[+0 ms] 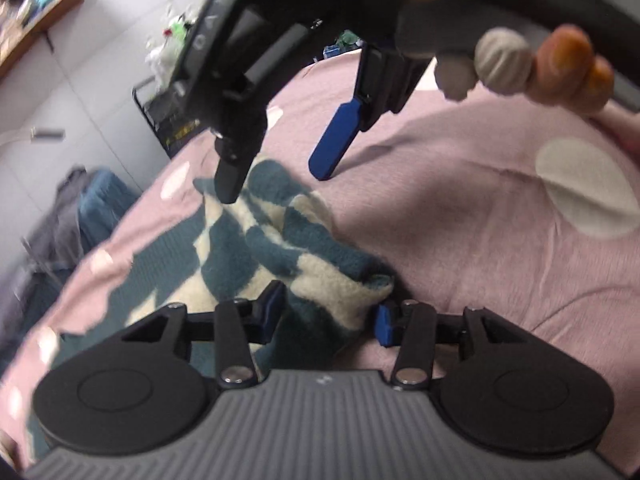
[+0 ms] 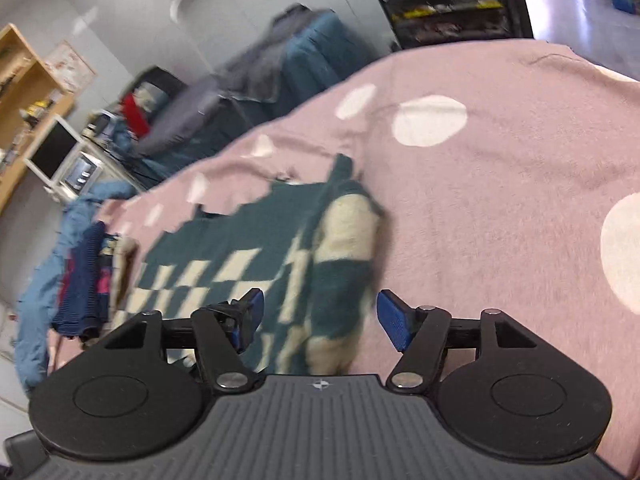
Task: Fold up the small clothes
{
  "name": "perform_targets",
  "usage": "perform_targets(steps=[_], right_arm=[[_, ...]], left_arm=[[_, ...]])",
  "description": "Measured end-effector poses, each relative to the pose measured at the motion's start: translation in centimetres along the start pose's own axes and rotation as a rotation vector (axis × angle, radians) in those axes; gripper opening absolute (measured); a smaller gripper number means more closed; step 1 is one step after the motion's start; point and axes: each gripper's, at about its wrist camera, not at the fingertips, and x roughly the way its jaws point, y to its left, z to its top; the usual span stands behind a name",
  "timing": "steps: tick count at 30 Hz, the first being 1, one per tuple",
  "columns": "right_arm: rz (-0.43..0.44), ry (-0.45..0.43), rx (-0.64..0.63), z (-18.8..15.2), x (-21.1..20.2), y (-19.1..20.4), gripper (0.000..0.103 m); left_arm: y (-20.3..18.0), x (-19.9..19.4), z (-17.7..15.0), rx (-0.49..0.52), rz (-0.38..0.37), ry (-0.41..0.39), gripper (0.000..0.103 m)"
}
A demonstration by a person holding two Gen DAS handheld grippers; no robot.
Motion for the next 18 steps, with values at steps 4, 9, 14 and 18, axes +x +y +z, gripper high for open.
perform_targets(steps=[4,9,14,18], right_arm=[[-0.025,0.050,0.025,1.0,0.6,0.3,0.103],[-0.031,0.076,0.077,2.2,2.2,-0.1,0.103],[0.008,0.121,0.111,3.3,5.1,-0.1,0.103],[0.000,0.116,0.150,4.1,6.6,-0.4,0.102]], left_arm=[[2.3,0.2,0.0,-0.102,-0.049,0.003,0.043],[2.5,0.3,-0.2,-0.107,-0.047,0.009,0.043],[2.5,0.1,-0.3,-0.112,-0.050,0.011,0.047],[2.5,0.7,-0.4,-0.117,-0.049,0.014,0.048]])
